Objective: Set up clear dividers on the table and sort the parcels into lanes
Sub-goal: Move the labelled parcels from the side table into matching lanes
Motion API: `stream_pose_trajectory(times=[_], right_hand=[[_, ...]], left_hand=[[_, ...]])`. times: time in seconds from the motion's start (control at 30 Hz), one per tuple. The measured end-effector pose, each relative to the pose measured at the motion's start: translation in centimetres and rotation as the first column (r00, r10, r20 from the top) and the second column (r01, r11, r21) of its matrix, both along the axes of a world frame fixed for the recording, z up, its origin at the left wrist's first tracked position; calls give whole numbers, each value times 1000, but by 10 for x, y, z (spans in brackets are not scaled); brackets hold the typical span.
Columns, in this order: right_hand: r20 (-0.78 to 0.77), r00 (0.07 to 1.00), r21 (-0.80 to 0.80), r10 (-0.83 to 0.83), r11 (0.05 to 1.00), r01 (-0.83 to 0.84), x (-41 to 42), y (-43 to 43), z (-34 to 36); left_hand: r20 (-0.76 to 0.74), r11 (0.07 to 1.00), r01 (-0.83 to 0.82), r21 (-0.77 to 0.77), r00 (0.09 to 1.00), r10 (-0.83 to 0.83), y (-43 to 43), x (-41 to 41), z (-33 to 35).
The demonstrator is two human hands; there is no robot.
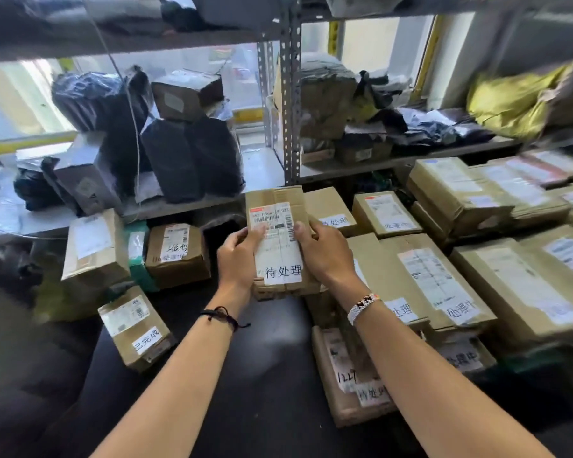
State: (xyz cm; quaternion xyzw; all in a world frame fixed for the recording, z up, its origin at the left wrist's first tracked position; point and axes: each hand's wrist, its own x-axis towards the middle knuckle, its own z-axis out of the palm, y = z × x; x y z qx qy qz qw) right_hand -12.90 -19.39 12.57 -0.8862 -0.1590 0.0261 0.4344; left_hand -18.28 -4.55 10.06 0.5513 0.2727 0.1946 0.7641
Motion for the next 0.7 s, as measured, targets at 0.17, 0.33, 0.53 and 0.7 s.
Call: stream_pose_trajectory(times=[0.17, 0.33, 0.53, 0.7], right_hand=[[53, 999, 46, 9, 999, -12, 40, -20, 44], [59, 998, 21, -20, 1000, 19, 82, -45, 65], [69, 995, -32, -76, 996, 78, 123, -63, 66], [44, 995, -120, -90, 988, 95, 152, -55, 56]], left_hand=[[94, 1000, -22, -20, 995, 24, -14, 37, 39], [115, 1000, 22, -16, 993, -20, -40, 76, 55], [44, 999, 18, 38, 999, -20, -59, 119, 55], [-104, 995, 39, 90, 994, -30, -52, 148, 39]])
